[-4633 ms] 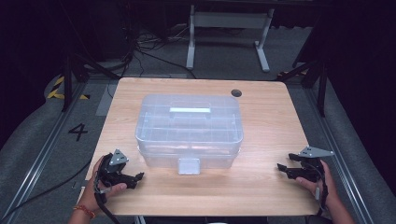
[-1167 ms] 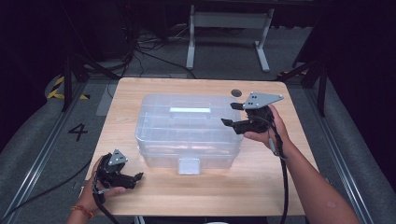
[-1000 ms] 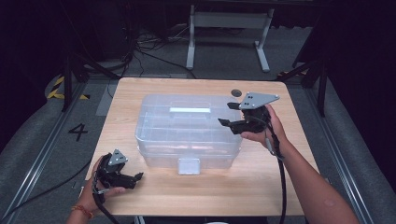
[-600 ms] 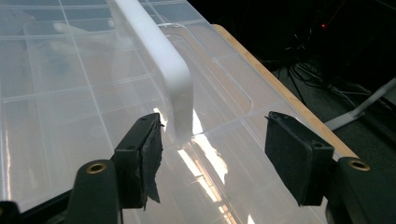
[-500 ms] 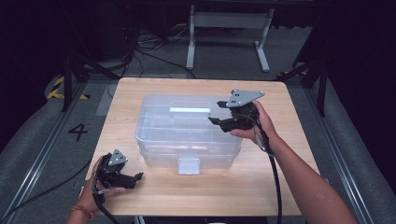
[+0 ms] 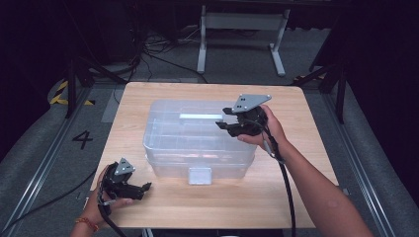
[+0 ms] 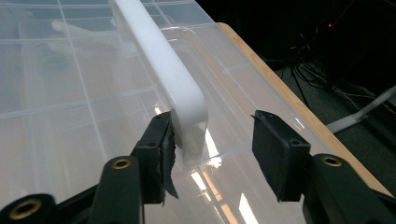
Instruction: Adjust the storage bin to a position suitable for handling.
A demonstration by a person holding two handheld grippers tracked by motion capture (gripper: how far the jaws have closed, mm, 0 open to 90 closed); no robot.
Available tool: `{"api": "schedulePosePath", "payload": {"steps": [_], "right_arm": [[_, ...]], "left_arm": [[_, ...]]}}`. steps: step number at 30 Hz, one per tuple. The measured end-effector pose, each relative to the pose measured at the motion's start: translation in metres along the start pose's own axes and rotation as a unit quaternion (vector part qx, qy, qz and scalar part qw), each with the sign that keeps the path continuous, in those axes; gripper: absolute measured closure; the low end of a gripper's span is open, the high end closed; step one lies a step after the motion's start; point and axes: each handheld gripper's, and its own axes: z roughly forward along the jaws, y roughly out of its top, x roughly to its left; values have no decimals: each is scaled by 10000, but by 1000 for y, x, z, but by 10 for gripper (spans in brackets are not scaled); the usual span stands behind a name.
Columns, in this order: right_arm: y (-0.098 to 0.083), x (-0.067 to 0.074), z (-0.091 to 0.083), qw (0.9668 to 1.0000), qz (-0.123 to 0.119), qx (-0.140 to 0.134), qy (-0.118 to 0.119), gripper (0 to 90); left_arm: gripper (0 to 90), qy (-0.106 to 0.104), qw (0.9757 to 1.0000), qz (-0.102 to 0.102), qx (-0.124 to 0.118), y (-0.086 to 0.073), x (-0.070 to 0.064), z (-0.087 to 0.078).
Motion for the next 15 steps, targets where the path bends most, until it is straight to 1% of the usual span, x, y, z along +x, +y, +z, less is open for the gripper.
{"api": "schedulePosePath", "payload": {"steps": [1, 3, 8, 12, 13, 15], "right_arm": [[1, 0, 0, 10000, -8, -2, 2, 523], [1, 2, 1, 10000, -60, -18, 64, 581], [3, 4, 0, 9998, -136, 12, 136, 672], [4, 6, 0, 9996, -165, -54, 203, 750], [5, 7, 0, 9996, -177, -107, 185, 753], [6, 7, 0, 9996, -209, -82, 165, 754]], "left_arm": [[7, 0, 10000, -3, -1, 0, 0, 0], [7, 0, 10000, 0, 0, 0, 0, 0], [7, 1, 10000, 0, -6, 0, 0, 0], [7, 1, 10000, 1, -4, 0, 0, 0], [7, -9, 10000, 0, -8, 0, 0, 0], [8, -9, 10000, 21, -7, 0, 0, 0]]}}
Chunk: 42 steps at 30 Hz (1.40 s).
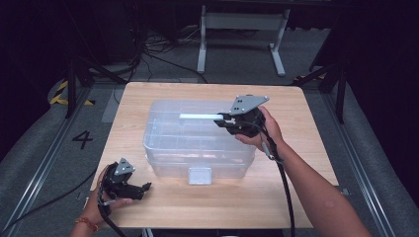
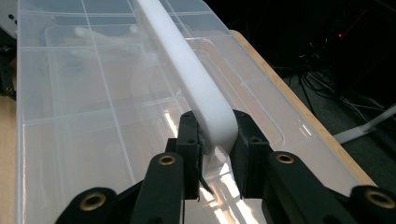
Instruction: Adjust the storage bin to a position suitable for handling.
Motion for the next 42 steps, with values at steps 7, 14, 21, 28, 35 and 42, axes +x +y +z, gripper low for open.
{"api": "schedulePosePath", "payload": {"steps": [7, 14, 21, 28, 35, 42], "right_arm": [[1, -1, 0, 10000, 42, 7, 15, 756], [3, -5, -1, 9999, 169, -34, 8, 754], [7, -10, -1, 9998, 202, -1, 45, 750], [12, -15, -2, 9997, 226, 4, 47, 742], [16, -20, -2, 9997, 251, 8, 63, 737], [19, -24, -3, 9996, 264, 38, 67, 733]], "left_arm": [[10, 72, 10000, 30, -11, 0, 1, -1], [16, 96, 9999, 56, -27, 0, 1, -1], [100, 38, 9999, 67, 69, 2, 0, -6], [198, 208, 9994, 208, 209, 6, -5, -10], [238, 349, 9991, 204, -149, 12, -1, -27], [352, 397, 9972, 253, -589, 29, -8, -44]]}}
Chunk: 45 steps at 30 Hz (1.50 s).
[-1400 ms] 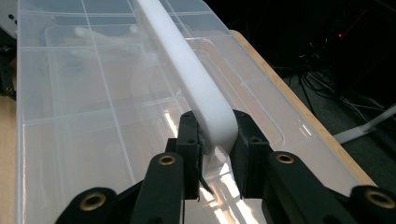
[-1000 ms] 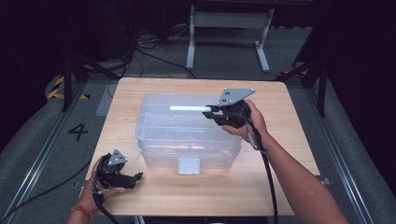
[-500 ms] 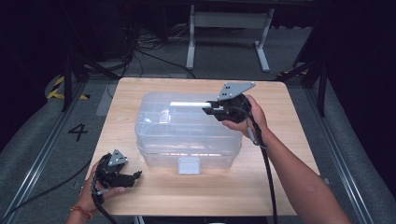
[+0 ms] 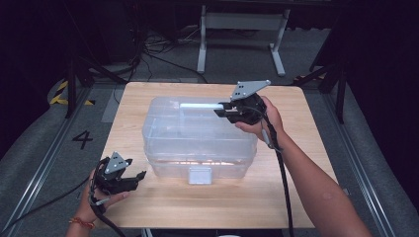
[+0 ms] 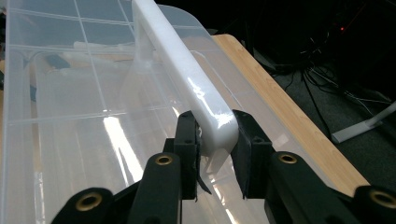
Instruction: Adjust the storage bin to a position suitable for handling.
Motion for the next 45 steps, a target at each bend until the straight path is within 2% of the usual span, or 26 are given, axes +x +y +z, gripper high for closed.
{"api": "schedulePosePath", "payload": {"steps": [3, 5, 6, 9, 13, 21, 25, 29, 33, 34, 36, 39, 40, 45], "right_arm": [[1, 0, 0, 10000, -12, 6, -25, 731], [1, 0, 0, 10000, -11, 4, -26, 731], [1, -1, 0, 10000, -10, 3, -26, 731], [2, -2, 0, 10000, 9, 2, -19, 730], [3, -2, 0, 10000, 14, 4, -36, 729], [3, -3, 0, 10000, 17, -2, -71, 726], [4, -3, -1, 9999, 12, -15, -104, 725], [3, -3, 0, 9999, 23, -37, -107, 724], [4, -2, -1, 9999, 2, -31, -127, 722], [5, -2, -1, 9998, -30, -42, -195, 715], [6, -1, -2, 9996, -62, -57, -279, 709], [6, -1, -4, 9992, -71, -104, -385, 672], [6, -2, -5, 9991, -51, -94, -411, 634], [4, -4, -13, 9988, 39, -172, -465, 618]], "left_arm": [[371, 135, 9998, 109, 29, 9, -4, -5], [384, 164, 9998, 107, -26, 12, -6, -9], [384, 131, 9997, 156, -113, 16, -7, -13], [408, -10, 9990, 18, -447, 25, -9, -22], [468, -94, 9976, -62, -686, 34, -10, -27], [568, -202, 9970, -24, -751, 45, -16, -19], [643, -332, 9970, 145, -682, 47, -20, -15], [684, -425, 9961, 91, -762, 47, -21, -13], [715, -408, 9956, 48, -840, 46, -22, -14], [719, -314, 9953, 47, -912, 46, -24, -15], [723, -258, 9948, 62, -982, 46, -25, -16], [724, -281, 9945, 25, -1007, 47, -24, -16], [724, -291, 9944, 22, -1014, 47, -24, -16], [724, -237, 9941, 51, -1058, 47, -24, -16]]}}
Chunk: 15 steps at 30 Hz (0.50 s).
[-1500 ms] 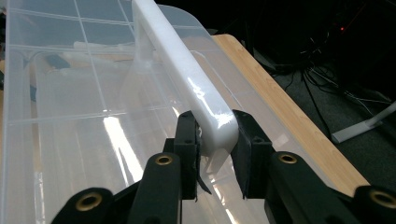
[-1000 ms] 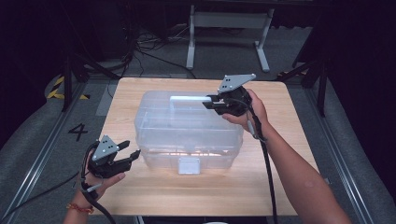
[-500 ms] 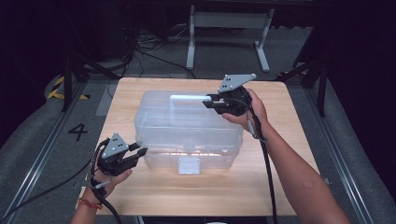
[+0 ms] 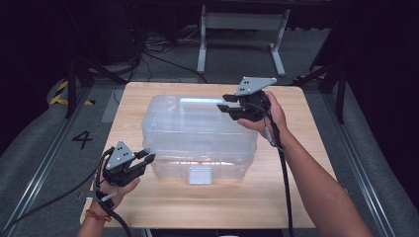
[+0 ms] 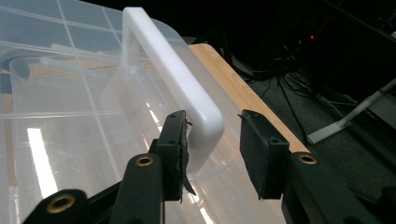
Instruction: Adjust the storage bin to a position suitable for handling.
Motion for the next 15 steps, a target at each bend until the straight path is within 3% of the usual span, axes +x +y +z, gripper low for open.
{"api": "schedulePosePath", "payload": {"steps": [15], "right_arm": [[-24, -9, -46, 9986, 73, -217, -477, 512]], "left_arm": [[723, 43, 10000, 53, -58, 3, 0, -1]]}}
